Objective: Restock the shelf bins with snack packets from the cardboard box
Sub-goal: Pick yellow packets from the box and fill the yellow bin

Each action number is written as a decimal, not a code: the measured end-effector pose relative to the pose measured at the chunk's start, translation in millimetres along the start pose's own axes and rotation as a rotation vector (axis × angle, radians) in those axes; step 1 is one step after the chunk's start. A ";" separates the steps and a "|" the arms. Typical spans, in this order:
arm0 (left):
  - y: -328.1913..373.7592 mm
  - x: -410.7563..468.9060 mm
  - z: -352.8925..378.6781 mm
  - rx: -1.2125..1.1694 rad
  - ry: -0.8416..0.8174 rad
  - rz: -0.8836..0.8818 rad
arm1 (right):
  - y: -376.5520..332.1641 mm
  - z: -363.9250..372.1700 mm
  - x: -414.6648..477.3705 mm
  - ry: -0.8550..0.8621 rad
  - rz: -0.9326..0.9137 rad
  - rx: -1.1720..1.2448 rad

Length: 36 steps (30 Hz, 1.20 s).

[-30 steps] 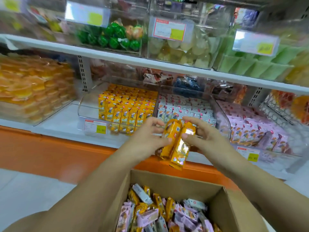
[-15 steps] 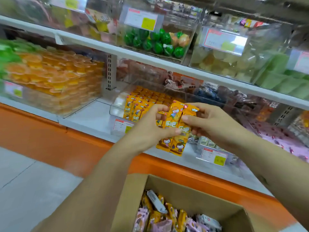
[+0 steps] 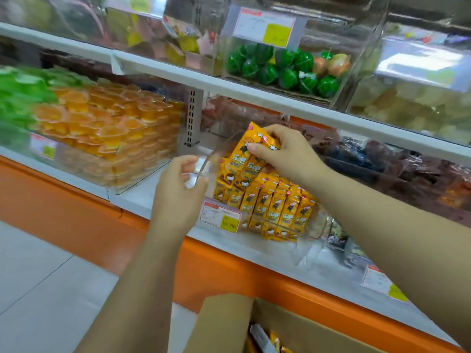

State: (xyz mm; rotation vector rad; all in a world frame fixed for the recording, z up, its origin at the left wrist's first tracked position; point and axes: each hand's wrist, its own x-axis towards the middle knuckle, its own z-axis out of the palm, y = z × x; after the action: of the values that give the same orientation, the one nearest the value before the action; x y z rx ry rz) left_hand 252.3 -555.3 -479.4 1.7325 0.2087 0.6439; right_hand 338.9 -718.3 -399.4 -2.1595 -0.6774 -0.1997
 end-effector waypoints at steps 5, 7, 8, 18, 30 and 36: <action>-29.4 12.9 7.0 0.175 -0.043 -0.082 | 35.5 34.7 31.4 -0.129 0.027 -0.070; -33.2 15.5 10.0 0.157 -0.061 -0.093 | 45.2 41.4 39.4 -0.164 0.031 -0.068; -34.0 16.8 11.7 0.150 -0.068 -0.099 | 49.1 43.9 42.9 -0.178 0.037 -0.073; -32.9 21.2 23.6 0.145 -0.086 -0.108 | 62.3 56.5 60.0 -0.218 -0.005 -0.255; -33.4 17.2 18.7 0.181 -0.115 -0.108 | 64.2 83.8 63.4 -0.212 0.012 -0.848; -29.9 18.7 21.0 0.212 -0.117 -0.098 | 52.6 54.9 45.1 -0.138 -0.016 -0.653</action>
State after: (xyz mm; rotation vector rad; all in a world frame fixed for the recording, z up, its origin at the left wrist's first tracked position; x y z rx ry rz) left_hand 284.6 -556.3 -504.6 1.9440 0.2862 0.4602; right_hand 399.9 -684.4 -453.6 -2.8123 -0.7824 -0.3149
